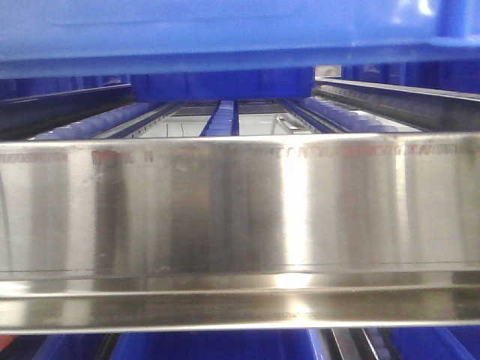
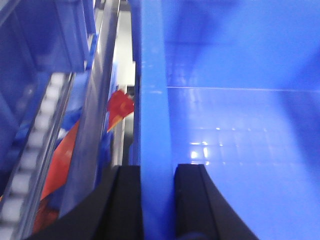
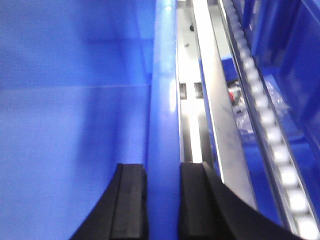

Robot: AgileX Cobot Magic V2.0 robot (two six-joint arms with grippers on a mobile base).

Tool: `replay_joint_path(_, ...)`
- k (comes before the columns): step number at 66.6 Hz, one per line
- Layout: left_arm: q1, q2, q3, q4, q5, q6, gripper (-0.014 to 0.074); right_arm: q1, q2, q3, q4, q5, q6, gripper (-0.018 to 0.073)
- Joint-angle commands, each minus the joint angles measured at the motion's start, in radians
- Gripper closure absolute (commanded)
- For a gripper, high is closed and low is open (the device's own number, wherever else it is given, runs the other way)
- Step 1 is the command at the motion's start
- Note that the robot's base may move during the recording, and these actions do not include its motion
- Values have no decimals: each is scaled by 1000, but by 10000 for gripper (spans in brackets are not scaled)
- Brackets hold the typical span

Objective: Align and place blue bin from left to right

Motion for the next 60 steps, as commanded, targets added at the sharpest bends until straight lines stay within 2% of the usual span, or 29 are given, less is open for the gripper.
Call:
replay_joint_path(1, 23, 23, -11, -50, -139, 33, 707, -20, 26, -48, -15, -107, -9, 637)
replay_joint_path(28, 87, 133, -11, -66, -218, 53, 707, -77, 150, -49, 22, -178, -9, 637)
replay_joint_path(48, 91, 188, -11, -78, -238, 53, 707, -104, 184, -49, 22, -179, -9, 637)
replay_joint_path(60, 91, 192, -11, -39, -274, 53, 707, -116, 194, -49, 22, -148, -9, 637)
